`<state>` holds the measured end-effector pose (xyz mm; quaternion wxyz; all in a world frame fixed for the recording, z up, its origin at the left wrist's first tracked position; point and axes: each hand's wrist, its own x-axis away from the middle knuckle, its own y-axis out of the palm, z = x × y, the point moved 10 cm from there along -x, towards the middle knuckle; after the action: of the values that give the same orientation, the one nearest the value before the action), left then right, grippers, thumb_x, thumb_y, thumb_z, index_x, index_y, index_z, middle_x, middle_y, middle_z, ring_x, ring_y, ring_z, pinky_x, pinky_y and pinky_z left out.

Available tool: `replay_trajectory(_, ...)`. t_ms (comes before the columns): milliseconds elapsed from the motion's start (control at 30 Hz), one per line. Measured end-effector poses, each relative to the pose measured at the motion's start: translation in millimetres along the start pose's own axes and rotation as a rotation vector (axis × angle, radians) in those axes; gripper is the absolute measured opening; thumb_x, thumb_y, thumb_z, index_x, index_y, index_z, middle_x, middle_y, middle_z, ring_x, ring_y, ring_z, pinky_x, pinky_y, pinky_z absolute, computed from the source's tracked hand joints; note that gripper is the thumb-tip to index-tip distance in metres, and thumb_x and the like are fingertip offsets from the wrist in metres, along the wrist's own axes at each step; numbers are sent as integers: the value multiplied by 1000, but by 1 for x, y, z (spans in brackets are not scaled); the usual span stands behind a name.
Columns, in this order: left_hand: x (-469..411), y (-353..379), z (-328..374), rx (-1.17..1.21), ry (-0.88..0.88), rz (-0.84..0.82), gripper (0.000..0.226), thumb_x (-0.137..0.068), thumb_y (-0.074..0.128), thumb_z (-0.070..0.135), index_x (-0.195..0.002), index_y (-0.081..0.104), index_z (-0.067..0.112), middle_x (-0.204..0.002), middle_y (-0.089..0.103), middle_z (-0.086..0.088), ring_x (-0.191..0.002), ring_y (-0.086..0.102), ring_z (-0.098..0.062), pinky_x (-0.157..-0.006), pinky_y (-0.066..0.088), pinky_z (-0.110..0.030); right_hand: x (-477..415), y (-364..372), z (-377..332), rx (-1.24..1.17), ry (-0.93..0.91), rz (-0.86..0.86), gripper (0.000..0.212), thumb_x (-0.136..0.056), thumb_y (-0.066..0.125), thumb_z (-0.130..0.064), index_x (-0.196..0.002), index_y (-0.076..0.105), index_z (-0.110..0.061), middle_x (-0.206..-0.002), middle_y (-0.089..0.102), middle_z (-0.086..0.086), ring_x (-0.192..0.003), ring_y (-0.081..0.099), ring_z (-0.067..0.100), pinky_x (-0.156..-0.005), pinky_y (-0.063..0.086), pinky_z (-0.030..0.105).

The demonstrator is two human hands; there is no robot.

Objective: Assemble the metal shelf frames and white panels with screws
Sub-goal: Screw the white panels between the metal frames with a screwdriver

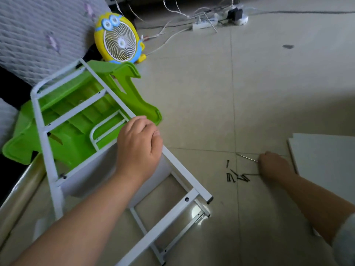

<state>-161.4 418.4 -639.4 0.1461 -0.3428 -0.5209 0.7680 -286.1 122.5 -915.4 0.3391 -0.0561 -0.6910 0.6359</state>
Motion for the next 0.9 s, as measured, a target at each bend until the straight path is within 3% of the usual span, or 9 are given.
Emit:
replay_trajectory(100, 1, -1, 3, 17, 9, 19, 42, -84, 31, 19, -71, 65, 0, -77, 63, -14, -91, 60, -36, -80, 48, -41, -1, -13, -9, -97, -4, -16, 9, -85, 50, -12, -92, 44, -12, -107, 56, 11, -89, 54, 25, -71, 41, 28)
replay_trajectory(233, 1, -1, 6, 19, 11, 23, 39, -81, 33, 19, -68, 65, 1, -75, 64, -13, -91, 62, -34, -77, 38, -36, 5, -72, -43, -407, -46, 138, 12, -96, 41, -14, -86, 43, -7, -99, 61, 20, -75, 46, 23, -63, 30, 27)
replay_trajectory(333, -2, -9, 10, 57, 31, 29, 39, -80, 36, 19, -67, 68, 2, -78, 66, -15, -87, 61, -28, -76, 35, -34, 20, -134, -87, -619, -184, 264, 19, -95, 44, -14, -96, 57, 0, -95, 65, 19, -85, 59, 32, -71, 43, 33)
replay_trajectory(400, -4, -21, 8, 98, 15, 47, 40, -84, 36, 20, -75, 69, -1, -86, 66, -19, -86, 63, -32, -80, 34, -31, 39, -176, -119, -804, -276, 290, 19, -95, 46, -15, -105, 57, -4, -89, 66, 13, -80, 62, 29, -75, 50, 38)
replay_trajectory(500, 1, -43, -13, 118, -78, 72, 41, -83, 38, 26, -84, 68, -1, -91, 65, -19, -87, 63, -35, -81, 43, -31, 77, -237, -165, -1113, -439, 331, 3, -93, 50, -15, -96, 51, -17, -72, 60, 1, -54, 55, 7, -55, 46, 18)
replay_trajectory(600, 18, -64, -46, 59, -186, 69, 41, -76, 40, 31, -80, 68, 2, -84, 65, -15, -79, 64, -34, -71, 52, -39, 120, -287, -208, -1287, -619, 369, 22, -89, 55, -5, -74, 52, -21, -56, 56, -2, -39, 48, 0, -44, 40, 12)
replay_trajectory(733, 55, -94, -94, -26, -363, 118, 25, -67, 58, 23, -77, 69, 3, -78, 65, -16, -76, 63, -37, -68, 52, -40, 165, -314, -265, -1378, -814, 261, 28, -84, 57, 4, -66, 56, -17, -41, 54, -7, -36, 45, 2, -41, 38, 14)
replay_trajectory(900, 107, -109, -137, 148, -598, 174, 37, -67, 63, 37, -90, 70, 8, -85, 58, -7, -81, 58, -25, -73, 40, -23, 196, -314, -318, -1303, -929, 165, 24, -79, 66, 0, -63, 60, -17, -40, 49, -11, -38, 41, 2, -41, 35, 16)
